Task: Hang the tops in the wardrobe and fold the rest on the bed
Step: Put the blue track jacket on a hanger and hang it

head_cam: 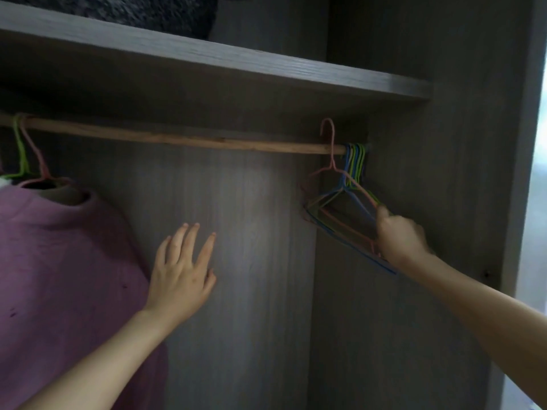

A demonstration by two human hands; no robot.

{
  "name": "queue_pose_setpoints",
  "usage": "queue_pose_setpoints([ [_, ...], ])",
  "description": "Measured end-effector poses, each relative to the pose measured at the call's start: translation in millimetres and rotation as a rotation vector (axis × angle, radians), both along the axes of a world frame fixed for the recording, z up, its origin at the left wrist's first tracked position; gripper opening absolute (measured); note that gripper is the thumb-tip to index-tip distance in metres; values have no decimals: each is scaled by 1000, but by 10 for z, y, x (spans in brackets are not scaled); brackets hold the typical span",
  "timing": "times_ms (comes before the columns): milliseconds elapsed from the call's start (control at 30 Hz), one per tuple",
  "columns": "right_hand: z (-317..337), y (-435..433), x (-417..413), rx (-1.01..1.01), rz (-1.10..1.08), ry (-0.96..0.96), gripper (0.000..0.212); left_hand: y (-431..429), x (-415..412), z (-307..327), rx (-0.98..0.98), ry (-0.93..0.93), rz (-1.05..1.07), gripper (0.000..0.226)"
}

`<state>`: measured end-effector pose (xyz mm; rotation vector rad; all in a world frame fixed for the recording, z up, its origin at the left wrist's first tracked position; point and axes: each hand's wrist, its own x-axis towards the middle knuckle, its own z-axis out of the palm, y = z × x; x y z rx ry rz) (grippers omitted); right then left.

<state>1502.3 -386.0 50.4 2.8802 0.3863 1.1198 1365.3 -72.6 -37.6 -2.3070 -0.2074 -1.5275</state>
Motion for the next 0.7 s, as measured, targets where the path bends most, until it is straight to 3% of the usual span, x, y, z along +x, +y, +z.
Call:
queue_pose_setpoints([
  [167, -12, 12, -41, -18, 6, -61, 51, 49, 6, -52, -41, -10, 7, 55],
  [267, -87, 25, -189, -147, 65, -171, 72, 63, 51, -100, -90, -15, 3, 57],
  [333, -151, 39, -300, -176, 109, -92, 80, 35, 88, -119, -135, -13, -11, 60],
  [400, -250, -16, -361, -295, 169, -129, 83, -5, 126, -128, -167, -13, -30, 65],
  [500, -500, -110, -473, -331, 287, -229, 52, -80, 188, -149, -220, -31, -60, 71],
  [600, -792, -245, -575, -421, 355, -403, 57, -140, 299, -227, -327, -32, -126, 81],
  [700, -969, -473, -729, -469, 352, -427, 52, -250, 408, -392, -369, 41, -187, 63],
])
